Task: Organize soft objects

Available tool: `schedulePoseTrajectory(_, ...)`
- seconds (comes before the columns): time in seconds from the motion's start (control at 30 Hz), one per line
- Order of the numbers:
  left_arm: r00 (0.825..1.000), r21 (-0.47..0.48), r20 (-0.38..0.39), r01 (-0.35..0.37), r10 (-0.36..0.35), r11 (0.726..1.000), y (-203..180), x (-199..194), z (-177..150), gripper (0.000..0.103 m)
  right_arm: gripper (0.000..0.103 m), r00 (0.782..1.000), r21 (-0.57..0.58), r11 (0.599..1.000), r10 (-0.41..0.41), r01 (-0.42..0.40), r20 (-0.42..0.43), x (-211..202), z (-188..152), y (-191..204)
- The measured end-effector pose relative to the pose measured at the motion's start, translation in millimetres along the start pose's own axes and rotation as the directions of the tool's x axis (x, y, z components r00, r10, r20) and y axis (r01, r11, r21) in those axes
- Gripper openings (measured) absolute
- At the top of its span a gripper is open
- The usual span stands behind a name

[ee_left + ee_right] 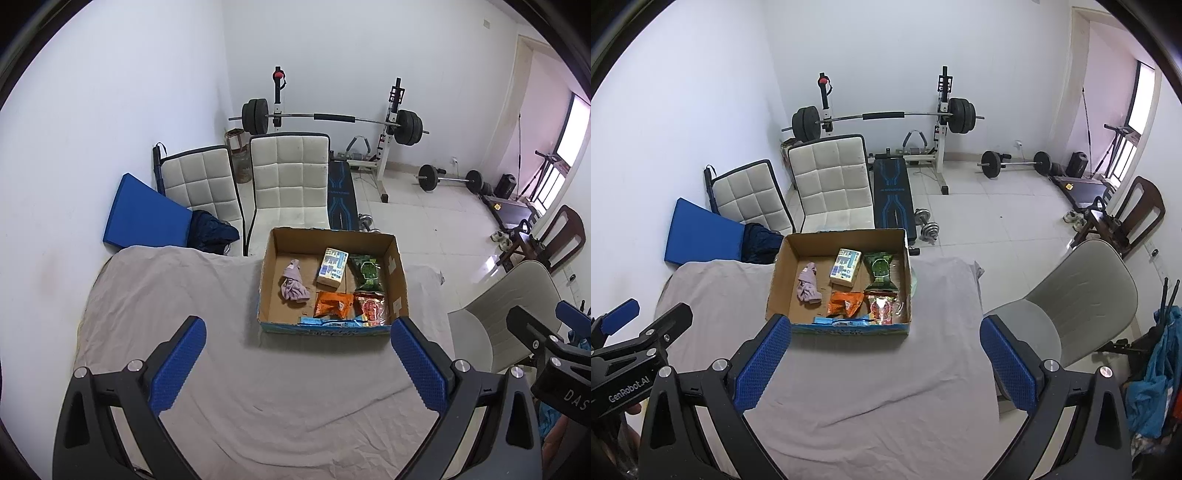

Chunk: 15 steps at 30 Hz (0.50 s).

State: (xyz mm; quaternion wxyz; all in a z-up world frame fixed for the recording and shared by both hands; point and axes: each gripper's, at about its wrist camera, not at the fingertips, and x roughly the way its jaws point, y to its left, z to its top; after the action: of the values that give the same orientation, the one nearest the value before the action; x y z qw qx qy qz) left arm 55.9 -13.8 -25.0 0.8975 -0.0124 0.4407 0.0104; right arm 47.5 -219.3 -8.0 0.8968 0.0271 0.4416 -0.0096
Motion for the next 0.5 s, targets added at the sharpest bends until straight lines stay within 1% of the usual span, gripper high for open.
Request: schedulePoseTrajectory(0.5,1.0,-0.004,0.011,0.001,-0.001,1.0,1.2,-6.8,-0.4,0.103,0.103,1.0,-0.008,1.0,0.0,0.0,0.003,-0.7,0.9,1.9)
